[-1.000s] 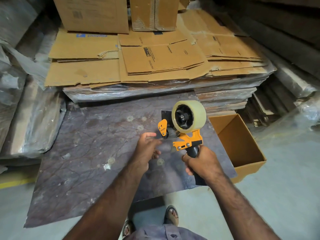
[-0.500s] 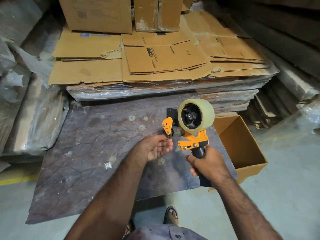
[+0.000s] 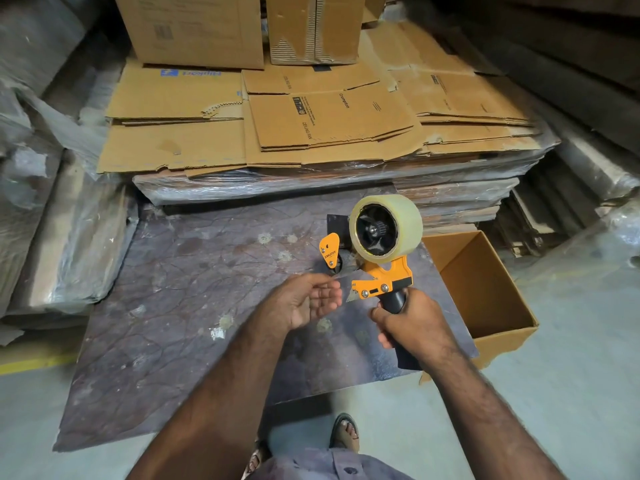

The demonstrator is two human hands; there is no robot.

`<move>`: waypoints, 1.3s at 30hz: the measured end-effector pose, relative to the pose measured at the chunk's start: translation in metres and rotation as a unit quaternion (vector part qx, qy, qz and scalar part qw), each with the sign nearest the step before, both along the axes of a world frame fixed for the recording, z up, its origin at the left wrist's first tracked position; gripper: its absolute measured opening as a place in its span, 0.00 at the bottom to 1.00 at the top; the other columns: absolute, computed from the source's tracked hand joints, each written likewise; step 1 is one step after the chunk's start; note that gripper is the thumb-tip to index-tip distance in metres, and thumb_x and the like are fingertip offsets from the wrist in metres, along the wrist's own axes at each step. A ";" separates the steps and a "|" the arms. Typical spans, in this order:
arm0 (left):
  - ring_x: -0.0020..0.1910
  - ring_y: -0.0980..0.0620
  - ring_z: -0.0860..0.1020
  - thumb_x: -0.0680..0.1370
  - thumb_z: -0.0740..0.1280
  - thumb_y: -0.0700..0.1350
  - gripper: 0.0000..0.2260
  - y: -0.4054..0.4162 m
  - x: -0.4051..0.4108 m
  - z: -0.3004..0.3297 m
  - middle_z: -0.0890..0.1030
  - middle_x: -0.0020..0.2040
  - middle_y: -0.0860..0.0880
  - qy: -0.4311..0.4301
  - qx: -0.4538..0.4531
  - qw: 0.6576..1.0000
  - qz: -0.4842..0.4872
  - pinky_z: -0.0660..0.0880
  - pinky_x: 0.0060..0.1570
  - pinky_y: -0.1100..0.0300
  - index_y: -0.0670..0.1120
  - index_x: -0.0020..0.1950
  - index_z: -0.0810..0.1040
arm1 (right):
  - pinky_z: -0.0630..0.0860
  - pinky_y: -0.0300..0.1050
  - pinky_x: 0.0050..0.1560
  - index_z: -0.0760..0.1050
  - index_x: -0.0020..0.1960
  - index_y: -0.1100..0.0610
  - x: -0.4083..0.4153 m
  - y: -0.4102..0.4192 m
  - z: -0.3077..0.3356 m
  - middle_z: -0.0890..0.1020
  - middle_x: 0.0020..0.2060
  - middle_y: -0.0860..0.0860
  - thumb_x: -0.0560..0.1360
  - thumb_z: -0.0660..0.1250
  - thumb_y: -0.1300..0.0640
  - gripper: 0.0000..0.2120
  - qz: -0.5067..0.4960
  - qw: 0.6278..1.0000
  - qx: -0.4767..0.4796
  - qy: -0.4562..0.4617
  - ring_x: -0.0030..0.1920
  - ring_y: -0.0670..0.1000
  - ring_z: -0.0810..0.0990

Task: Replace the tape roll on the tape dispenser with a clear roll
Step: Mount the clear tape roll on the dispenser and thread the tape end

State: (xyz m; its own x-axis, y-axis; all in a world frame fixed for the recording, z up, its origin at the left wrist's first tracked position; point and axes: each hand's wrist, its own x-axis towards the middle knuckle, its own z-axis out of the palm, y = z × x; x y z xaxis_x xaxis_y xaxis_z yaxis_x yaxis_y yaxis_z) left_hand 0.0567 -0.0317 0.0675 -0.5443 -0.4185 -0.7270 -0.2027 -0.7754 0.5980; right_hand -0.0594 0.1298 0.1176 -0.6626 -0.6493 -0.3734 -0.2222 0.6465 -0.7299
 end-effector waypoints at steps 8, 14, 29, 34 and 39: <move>0.37 0.45 0.85 0.84 0.62 0.47 0.16 0.007 -0.006 -0.007 0.81 0.62 0.38 0.123 -0.111 0.974 0.158 0.81 0.35 0.55 0.38 0.67 0.75 | 0.81 0.44 0.32 0.77 0.44 0.59 0.003 -0.004 -0.004 0.84 0.27 0.53 0.75 0.72 0.59 0.05 0.001 0.999 -0.018 -0.041 0.27 0.53 0.84; 0.53 0.46 0.85 0.74 0.74 0.37 0.16 0.012 -0.002 -0.002 0.86 0.53 0.38 0.176 -0.255 0.944 0.113 0.81 0.57 0.56 0.36 0.60 0.79 | 0.80 0.48 0.32 0.77 0.44 0.62 -0.007 -0.011 0.000 0.80 0.29 0.56 0.76 0.71 0.65 0.03 -0.066 0.981 -0.085 -0.163 0.26 0.53 0.79; 0.28 0.55 0.76 0.79 0.70 0.38 0.07 0.028 -0.016 0.031 0.84 0.33 0.47 0.047 -0.343 0.929 0.132 0.74 0.31 0.65 0.43 0.55 0.74 | 0.79 0.46 0.28 0.77 0.43 0.63 -0.008 -0.015 -0.004 0.80 0.26 0.55 0.75 0.71 0.65 0.04 -0.091 0.984 -0.091 -0.127 0.23 0.51 0.78; 0.29 0.54 0.71 0.80 0.67 0.36 0.09 0.021 -0.017 0.049 0.82 0.35 0.48 0.016 -0.245 0.961 0.126 0.68 0.30 0.61 0.48 0.56 0.72 | 0.80 0.44 0.27 0.76 0.44 0.61 -0.009 -0.016 -0.004 0.82 0.28 0.56 0.74 0.72 0.62 0.05 -0.084 0.992 -0.072 -0.059 0.22 0.50 0.80; 0.33 0.56 0.72 0.75 0.72 0.38 0.09 0.023 -0.014 0.060 0.80 0.36 0.53 -0.010 -0.197 0.980 -0.004 0.66 0.33 0.61 0.51 0.49 0.79 | 0.83 0.48 0.30 0.76 0.46 0.60 -0.008 -0.020 -0.003 0.84 0.29 0.57 0.73 0.73 0.60 0.06 -0.090 0.992 -0.075 -0.051 0.24 0.52 0.82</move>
State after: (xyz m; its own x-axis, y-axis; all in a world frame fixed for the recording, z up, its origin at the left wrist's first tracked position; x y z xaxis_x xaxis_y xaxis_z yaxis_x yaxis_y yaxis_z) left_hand 0.0429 -0.0085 0.1278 -0.5367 -0.6641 -0.5205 -0.2222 -0.4839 0.8464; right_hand -0.0674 0.1102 0.1146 -0.7363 -0.5772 -0.3532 -0.0326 0.5516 -0.8335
